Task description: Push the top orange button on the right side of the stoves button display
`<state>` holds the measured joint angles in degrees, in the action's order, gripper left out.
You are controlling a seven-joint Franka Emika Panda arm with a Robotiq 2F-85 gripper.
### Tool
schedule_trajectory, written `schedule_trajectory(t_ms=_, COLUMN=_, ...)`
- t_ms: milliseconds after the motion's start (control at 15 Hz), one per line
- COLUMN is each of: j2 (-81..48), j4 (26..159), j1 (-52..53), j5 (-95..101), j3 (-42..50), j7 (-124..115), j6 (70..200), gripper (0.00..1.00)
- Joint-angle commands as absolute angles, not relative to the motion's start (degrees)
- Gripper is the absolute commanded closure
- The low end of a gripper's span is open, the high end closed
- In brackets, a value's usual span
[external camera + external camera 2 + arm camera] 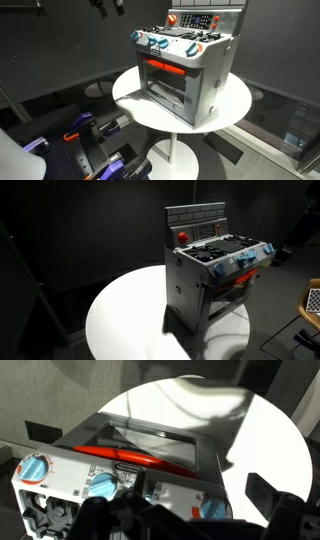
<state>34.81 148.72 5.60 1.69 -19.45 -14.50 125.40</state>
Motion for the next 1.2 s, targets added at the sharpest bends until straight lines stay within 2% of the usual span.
schedule_trajectory(t_ms=0, j2=34.5, j4=148.6, j1=6.9, j5=2.6, j3=-18.3, j7=-15.2, j6=125.2, gripper=0.00)
schedule_trajectory(t_ms=1133, j2=28.4, j4=139.0, j1=2.0, j5=8.0, j3=-18.1, j7=-18.5, j6=129.8, gripper=0.00)
